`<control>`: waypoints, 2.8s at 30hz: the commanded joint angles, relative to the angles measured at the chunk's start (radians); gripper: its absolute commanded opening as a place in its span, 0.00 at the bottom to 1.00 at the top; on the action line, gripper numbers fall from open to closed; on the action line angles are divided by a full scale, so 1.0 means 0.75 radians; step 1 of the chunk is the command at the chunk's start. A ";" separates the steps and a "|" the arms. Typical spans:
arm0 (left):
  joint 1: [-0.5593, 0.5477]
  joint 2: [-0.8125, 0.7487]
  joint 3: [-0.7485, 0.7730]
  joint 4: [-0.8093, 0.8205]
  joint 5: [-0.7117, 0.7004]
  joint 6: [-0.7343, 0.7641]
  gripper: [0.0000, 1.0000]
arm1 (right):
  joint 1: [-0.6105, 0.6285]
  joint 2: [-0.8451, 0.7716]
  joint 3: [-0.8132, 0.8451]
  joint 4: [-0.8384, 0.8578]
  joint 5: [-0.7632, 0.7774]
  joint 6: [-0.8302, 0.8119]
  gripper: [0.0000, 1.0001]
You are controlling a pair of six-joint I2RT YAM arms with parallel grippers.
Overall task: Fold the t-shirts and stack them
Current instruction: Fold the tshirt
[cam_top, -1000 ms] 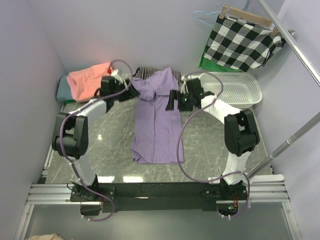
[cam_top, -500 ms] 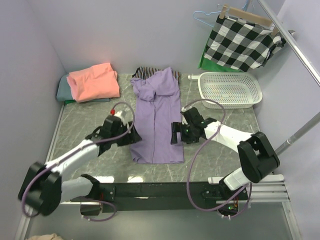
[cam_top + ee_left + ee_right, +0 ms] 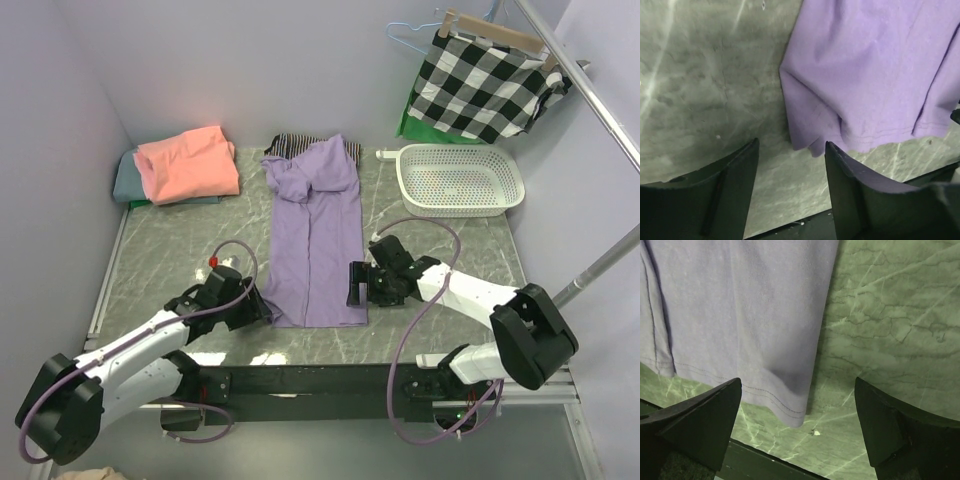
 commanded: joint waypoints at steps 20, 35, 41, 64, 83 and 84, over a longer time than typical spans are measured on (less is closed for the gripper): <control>-0.093 0.296 -0.014 0.240 -0.082 -0.096 0.33 | 0.004 0.098 -0.051 0.152 -0.037 0.043 0.98; -0.181 -0.027 -0.069 -0.122 0.004 -0.215 0.01 | 0.002 0.135 -0.098 0.101 0.018 0.065 0.83; -0.247 -0.037 -0.089 -0.155 0.043 -0.260 0.01 | 0.004 0.129 -0.107 0.083 0.043 0.074 0.79; -0.322 -0.033 -0.089 -0.169 0.000 -0.287 0.01 | 0.146 0.382 0.351 0.426 -0.289 -0.039 0.77; -0.443 -0.207 -0.040 -0.457 -0.019 -0.424 0.01 | 0.160 0.640 0.407 0.246 -0.004 0.010 0.79; -0.445 -0.233 -0.032 -0.472 -0.021 -0.430 0.03 | 0.164 0.646 0.411 0.242 -0.004 0.010 0.79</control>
